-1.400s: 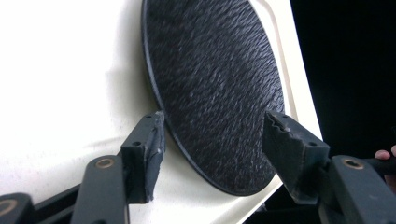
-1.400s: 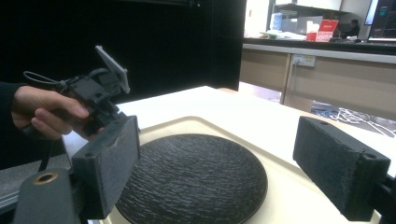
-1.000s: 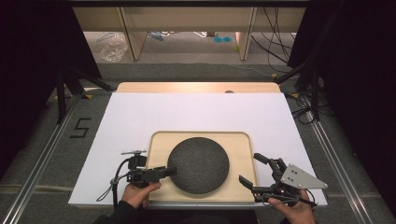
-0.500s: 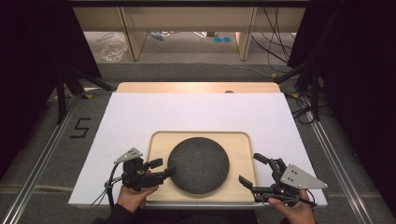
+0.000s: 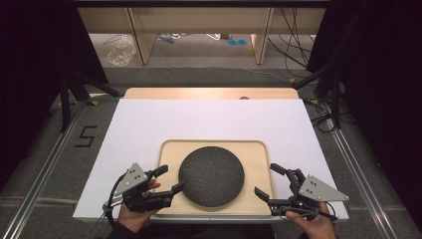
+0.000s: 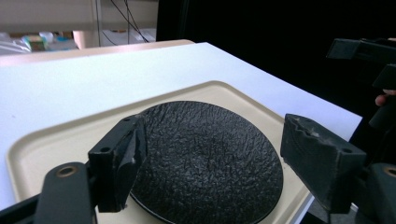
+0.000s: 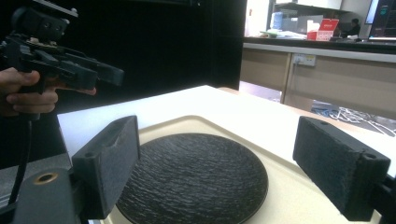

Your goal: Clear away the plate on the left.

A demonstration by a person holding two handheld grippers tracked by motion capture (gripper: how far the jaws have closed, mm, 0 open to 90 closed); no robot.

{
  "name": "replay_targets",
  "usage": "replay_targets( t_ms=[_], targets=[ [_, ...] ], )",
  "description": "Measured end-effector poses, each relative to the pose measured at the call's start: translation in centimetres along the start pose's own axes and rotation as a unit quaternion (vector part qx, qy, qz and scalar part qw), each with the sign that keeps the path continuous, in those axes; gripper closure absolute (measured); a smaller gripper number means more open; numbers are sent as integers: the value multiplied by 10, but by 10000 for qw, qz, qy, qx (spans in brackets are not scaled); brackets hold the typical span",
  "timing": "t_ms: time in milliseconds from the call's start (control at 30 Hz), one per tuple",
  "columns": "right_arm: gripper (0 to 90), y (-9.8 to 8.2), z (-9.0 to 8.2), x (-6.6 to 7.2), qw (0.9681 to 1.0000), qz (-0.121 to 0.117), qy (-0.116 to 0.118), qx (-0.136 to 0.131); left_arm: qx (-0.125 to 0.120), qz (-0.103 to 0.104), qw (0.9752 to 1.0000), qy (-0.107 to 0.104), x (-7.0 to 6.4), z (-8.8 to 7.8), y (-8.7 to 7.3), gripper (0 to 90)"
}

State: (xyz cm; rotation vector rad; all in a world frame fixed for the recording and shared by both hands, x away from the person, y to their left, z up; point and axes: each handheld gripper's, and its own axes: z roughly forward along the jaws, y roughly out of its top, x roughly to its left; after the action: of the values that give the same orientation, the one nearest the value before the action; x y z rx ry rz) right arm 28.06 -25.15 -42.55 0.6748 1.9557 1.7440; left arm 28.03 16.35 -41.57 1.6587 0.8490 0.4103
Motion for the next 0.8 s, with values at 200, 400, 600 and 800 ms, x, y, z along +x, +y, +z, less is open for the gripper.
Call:
replay_targets(
  t_ms=[200,400,600,800],
  targets=[
    [159,0,0,-1,10000,-46,-3,0,-129,310,9994,19,-5,-6,-1,231],
    [159,0,0,0,10000,14,52,4,-246,281,9993,99,-4,-14,-3,224],
    [159,0,0,0,10000,2,53,9,-326,268,9989,194,-2,-24,-5,185],
    [159,0,0,0,10000,6,54,11,-273,308,9983,408,-4,-29,-8,143]
  ],
)
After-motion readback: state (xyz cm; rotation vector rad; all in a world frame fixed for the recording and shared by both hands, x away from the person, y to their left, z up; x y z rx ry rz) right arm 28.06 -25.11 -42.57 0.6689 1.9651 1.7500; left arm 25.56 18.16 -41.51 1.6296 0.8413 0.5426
